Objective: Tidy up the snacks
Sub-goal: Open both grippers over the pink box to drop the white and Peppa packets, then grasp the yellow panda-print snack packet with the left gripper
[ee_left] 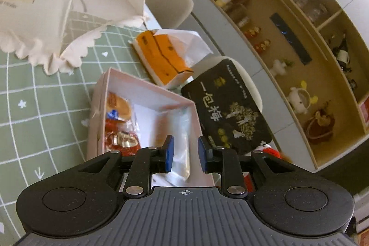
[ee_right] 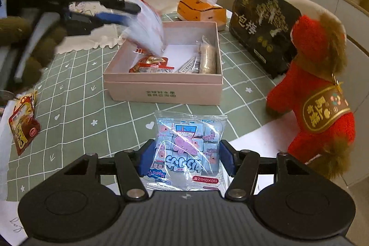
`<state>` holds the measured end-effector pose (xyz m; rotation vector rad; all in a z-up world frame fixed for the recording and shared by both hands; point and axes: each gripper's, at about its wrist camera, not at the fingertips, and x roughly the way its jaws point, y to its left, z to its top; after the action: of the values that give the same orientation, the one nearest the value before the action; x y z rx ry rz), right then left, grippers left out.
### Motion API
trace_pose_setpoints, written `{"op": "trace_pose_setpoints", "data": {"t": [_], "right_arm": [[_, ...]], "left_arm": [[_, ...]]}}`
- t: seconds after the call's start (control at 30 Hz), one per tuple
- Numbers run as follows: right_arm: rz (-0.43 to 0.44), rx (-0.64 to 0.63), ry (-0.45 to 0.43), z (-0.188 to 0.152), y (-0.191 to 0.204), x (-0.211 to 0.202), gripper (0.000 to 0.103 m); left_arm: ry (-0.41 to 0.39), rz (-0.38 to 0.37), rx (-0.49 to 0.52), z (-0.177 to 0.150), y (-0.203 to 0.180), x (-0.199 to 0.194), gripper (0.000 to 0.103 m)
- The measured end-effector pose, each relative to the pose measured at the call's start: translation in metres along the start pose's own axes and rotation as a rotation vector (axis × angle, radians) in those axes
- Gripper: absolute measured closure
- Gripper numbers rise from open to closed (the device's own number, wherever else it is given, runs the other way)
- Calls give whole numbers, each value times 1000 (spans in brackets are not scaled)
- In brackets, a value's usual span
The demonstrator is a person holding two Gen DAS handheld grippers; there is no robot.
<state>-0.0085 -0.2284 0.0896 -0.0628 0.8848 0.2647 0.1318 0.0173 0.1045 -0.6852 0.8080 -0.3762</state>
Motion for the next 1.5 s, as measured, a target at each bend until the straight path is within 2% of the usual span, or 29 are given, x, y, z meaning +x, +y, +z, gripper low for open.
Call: {"op": "trace_pose_setpoints", "data": {"t": [0.1,0.2,0.3,0.43,0.5,0.57,0.63,0.8,0.9,1.0,1.1,1.23,1.4,1.5], "right_arm": [[-7,-3,-3,9,-2,4,43],[6,-1,-20,29,-4,11,43],[29,-6,-73,68,-2,22,43],[62,28,-129,132,-7,60,42],[47,22,-114,157,-7,82,42],[10,-1,-121,167,-1,93,42],[30,-22,-124,166,9,94,41],[178,-74,-63,135,48,94,38],[246,-184,-17,106,86,91,38],[325,-320,11,78,126,81,36],[416,-503,20,49,170,67,33],[489,-690,1,22,218,58,33],[523,-707,26,23,254,71,32],[506,-666,71,28,266,90,32]], "left_arm": [[17,-9,-12,-15,16,-16,77],[22,29,-28,-32,37,-39,77],[47,78,-65,-57,58,-58,77],[81,151,-95,-86,86,-80,77],[75,193,-117,-96,100,-97,77],[45,225,-139,-100,112,-118,77],[-10,259,-166,-100,125,-142,77],[-185,373,-241,-88,157,-204,77],[-284,462,-309,-77,183,-236,77],[-343,550,-380,-70,208,-257,77],[-311,581,-442,-66,226,-262,77],[-213,544,-426,-68,228,-251,75],[-49,374,-412,-78,215,-227,72],[-2,328,-386,-81,204,-223,73]]}}
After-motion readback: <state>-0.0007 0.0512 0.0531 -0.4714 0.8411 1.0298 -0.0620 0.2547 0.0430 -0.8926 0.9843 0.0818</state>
